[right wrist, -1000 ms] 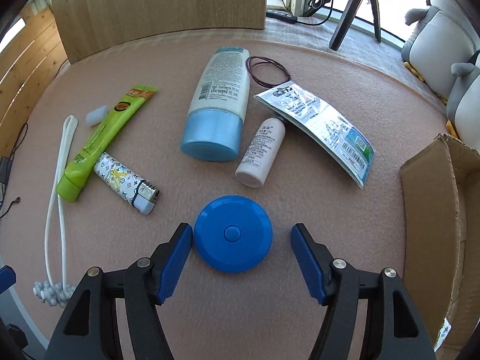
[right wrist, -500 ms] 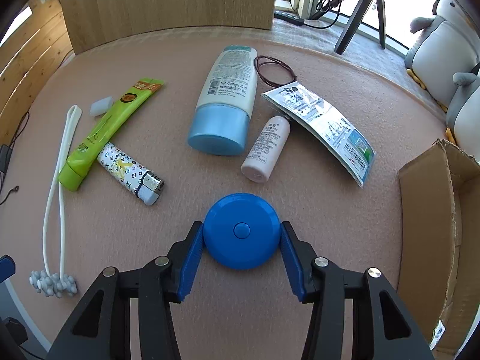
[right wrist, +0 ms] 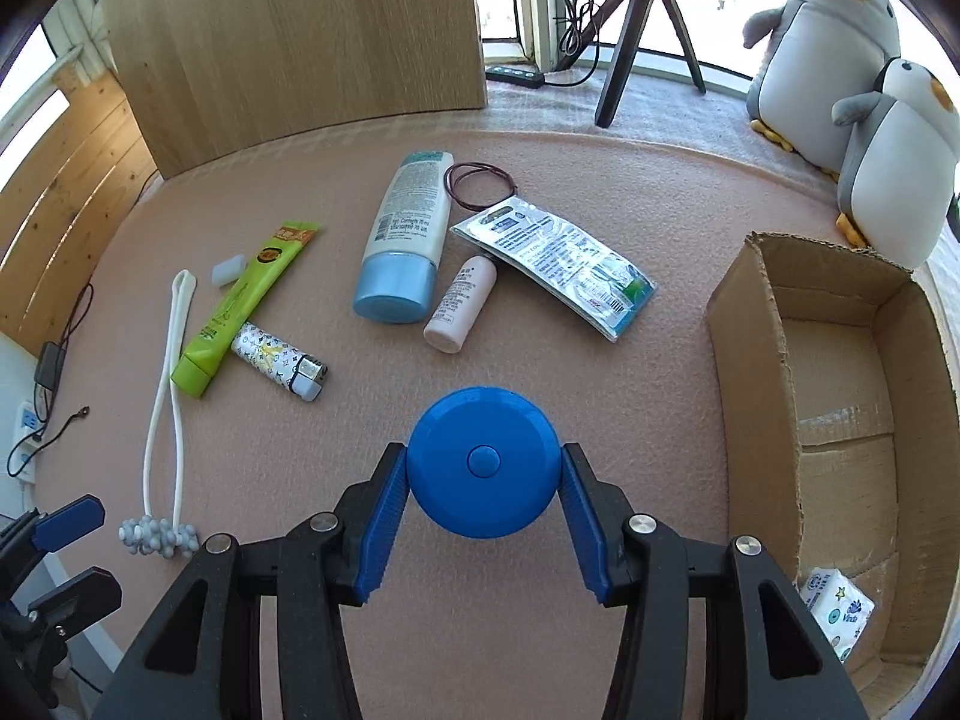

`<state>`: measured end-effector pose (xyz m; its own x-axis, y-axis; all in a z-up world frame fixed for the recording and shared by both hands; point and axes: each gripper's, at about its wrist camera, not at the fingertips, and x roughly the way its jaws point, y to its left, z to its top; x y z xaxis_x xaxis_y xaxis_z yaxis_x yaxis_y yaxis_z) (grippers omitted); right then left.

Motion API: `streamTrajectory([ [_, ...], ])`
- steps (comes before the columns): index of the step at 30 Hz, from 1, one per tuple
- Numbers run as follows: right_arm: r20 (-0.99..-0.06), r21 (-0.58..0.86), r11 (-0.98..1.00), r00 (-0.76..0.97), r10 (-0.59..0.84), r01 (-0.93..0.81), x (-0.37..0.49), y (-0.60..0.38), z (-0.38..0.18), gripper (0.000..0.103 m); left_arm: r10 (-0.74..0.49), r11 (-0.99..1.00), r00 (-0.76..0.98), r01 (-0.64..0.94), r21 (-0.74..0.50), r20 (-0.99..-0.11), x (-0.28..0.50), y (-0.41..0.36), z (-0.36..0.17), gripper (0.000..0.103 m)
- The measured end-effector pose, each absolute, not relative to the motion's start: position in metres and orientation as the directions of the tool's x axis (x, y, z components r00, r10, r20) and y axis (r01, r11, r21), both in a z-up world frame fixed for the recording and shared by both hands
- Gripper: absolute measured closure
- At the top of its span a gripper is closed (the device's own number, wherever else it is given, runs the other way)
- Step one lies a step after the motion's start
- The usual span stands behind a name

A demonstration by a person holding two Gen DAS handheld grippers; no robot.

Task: Organize objects
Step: 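Carry the blue tape measure into the box and release it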

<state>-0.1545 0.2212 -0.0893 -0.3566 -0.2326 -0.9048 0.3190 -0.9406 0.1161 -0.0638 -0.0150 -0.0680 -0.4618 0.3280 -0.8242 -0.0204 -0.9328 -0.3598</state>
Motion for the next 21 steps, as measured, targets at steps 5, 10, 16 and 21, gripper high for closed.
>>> streamTrajectory([
  [5, -0.887, 0.113, -0.957, -0.407, -0.219, 0.268, -0.146, 0.26, -0.071, 0.057, 0.34, -0.931, -0.461, -0.045, -0.361, -0.82, -0.068, 0.001, -0.066, 0.024],
  [10, -0.872, 0.068, -0.976, -0.464, -0.158, 0.205, -0.144, 0.301, -0.058, 0.057, 0.357, -0.929, -0.452, -0.075, -0.363, -0.818, -0.07, 0.021, -0.065, 0.024],
  [16, -0.872, 0.041, -0.996, -0.483, -0.076, 0.083, -0.153, 0.359, -0.061, 0.057, 0.366, -0.928, -0.441, -0.102, -0.36, -0.819, -0.069, 0.041, -0.065, 0.024],
  [21, -0.888, 0.024, -1.0, -0.459, -0.02, -0.001, -0.16, 0.4, -0.077, 0.057, 0.363, -0.929, -0.439, -0.1, -0.357, -0.822, -0.068, 0.045, -0.066, 0.024],
])
